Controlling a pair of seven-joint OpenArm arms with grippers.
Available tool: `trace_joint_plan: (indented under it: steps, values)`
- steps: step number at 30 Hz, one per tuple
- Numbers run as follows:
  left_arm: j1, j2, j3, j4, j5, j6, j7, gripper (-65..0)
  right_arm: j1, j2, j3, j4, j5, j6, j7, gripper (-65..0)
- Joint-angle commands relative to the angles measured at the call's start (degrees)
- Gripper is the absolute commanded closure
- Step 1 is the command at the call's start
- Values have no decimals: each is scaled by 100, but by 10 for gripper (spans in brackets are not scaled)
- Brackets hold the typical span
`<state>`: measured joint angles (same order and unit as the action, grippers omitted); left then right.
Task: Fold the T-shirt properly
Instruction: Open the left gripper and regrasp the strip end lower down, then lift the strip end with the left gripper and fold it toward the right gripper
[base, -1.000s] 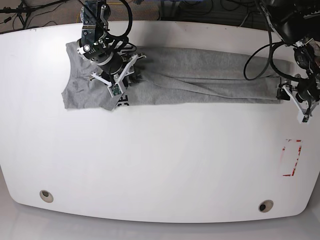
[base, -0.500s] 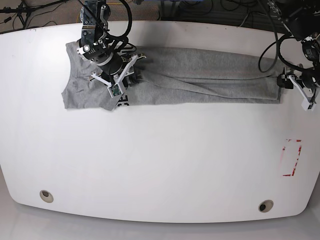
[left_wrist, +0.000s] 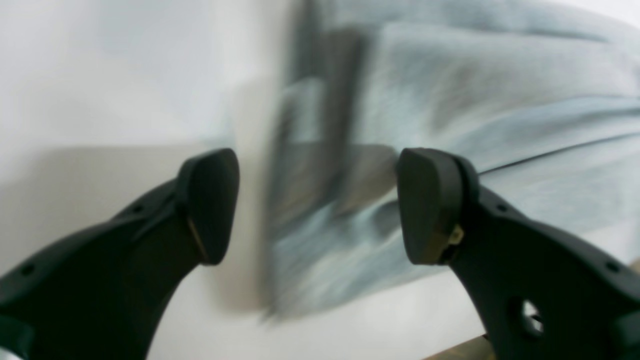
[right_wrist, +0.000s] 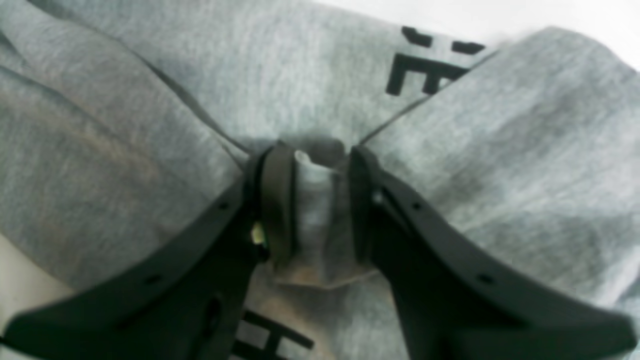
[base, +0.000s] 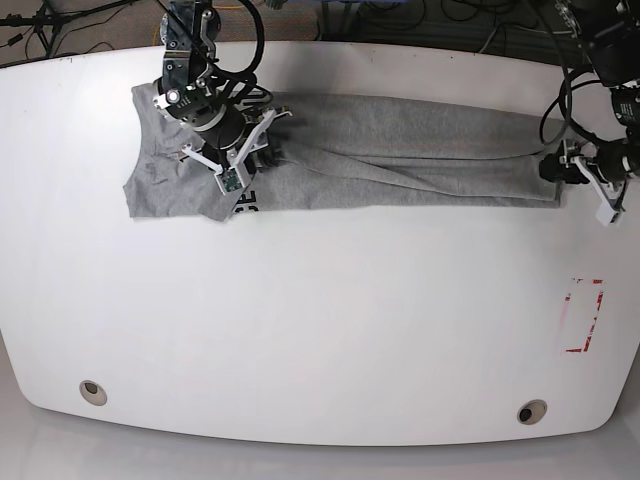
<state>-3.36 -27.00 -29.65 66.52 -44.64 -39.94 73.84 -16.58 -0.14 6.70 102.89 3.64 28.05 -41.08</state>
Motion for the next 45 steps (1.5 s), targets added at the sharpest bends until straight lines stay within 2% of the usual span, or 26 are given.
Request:
trace_joint_plan:
  steps: [1, 9, 12, 14, 16, 21, 23, 30, 34, 42, 45]
  values:
    - [-29, -126, 42, 69, -41, -6, 40, -465, 36, 10, 3, 80, 80, 3, 112, -166]
    - [182, -108, 226, 86, -199, -6, 49, -464, 62, 10, 3, 80, 89, 3, 112, -166]
    - [296, -117, 226, 86, -243, -6, 49, -439, 71, 10, 3, 80, 89, 3, 112, -166]
    - [349, -117, 235, 86, -217, -6, 49, -397, 71, 10, 3, 80, 89, 3, 112, -166]
    - [393, -117, 270, 86, -208, -6, 49, -326, 71, 10, 3, 80, 89, 3, 112, -166]
    - [375, -117, 534, 86, -217, -6, 22, -111, 71, 10, 3, 80, 89, 3, 121, -166]
    - [375, -108, 490, 86, -226, -6, 22, -71, 71, 10, 3, 80, 89, 3, 121, -166]
    - [357, -117, 446, 341, -261, -6, 31, -65, 71, 10, 3, 80, 89, 3, 121, -166]
    - [393, -117, 367, 1176, -252, -6, 75, -65, 71, 10, 3, 71, 89, 3, 121, -166]
    - [621, -64, 385, 3146, -261, -6, 616, -67, 89, 10, 3, 71, 89, 3, 121, -166]
    - [630, 155, 402, 3691, -261, -6, 616, -67, 89, 10, 3, 45, 89, 3, 121, -166]
